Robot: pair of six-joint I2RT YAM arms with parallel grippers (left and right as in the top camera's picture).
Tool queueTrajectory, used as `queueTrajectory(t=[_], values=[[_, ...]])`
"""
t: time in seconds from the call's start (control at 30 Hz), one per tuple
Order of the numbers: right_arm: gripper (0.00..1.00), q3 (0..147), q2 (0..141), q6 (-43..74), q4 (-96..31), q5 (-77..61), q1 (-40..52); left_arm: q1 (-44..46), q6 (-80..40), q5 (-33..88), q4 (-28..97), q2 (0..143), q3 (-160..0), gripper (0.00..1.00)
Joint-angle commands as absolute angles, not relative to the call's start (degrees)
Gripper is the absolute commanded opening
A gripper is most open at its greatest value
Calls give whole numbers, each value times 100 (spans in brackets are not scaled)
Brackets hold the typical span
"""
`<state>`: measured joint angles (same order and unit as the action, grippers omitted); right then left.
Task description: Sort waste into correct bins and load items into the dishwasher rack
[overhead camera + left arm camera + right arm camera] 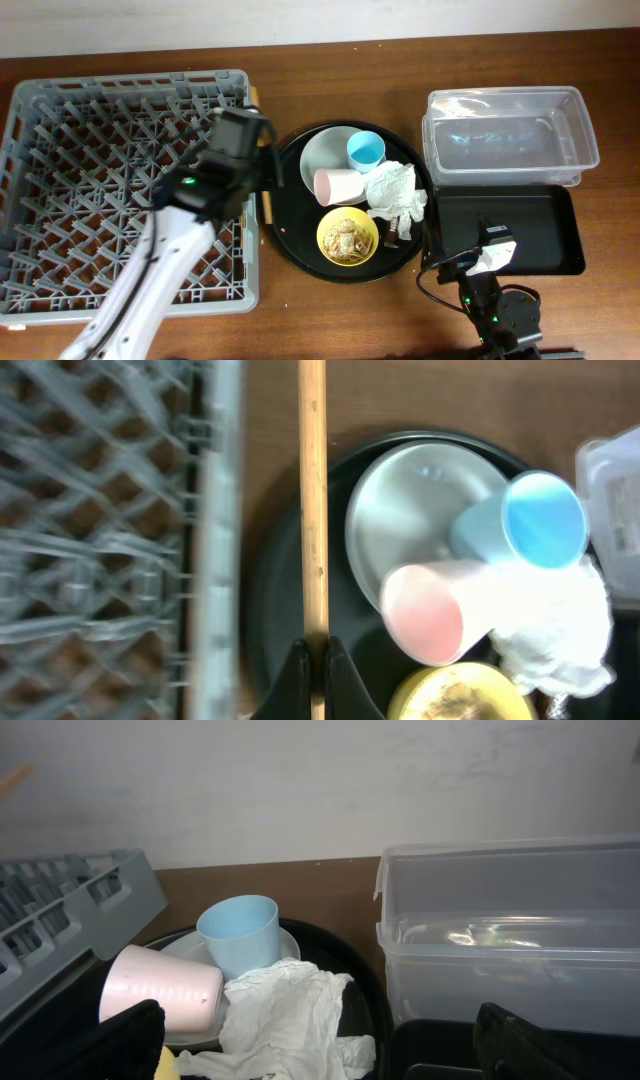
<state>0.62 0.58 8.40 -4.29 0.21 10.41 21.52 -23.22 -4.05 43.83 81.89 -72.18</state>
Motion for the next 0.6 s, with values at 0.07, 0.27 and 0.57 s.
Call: queueTrajectory(t=[0.07, 0.27, 0.57], values=[[99, 32, 25, 845, -464, 91, 1000, 1391, -843, 196, 4609, 8729, -7129, 0], [99, 32, 25, 845, -464, 91, 1000, 1028, -847, -132, 4554, 9688, -7129, 0], [98, 32, 25, 845, -464, 91, 1000, 1004, -849, 687, 4569, 9113, -7413, 37]])
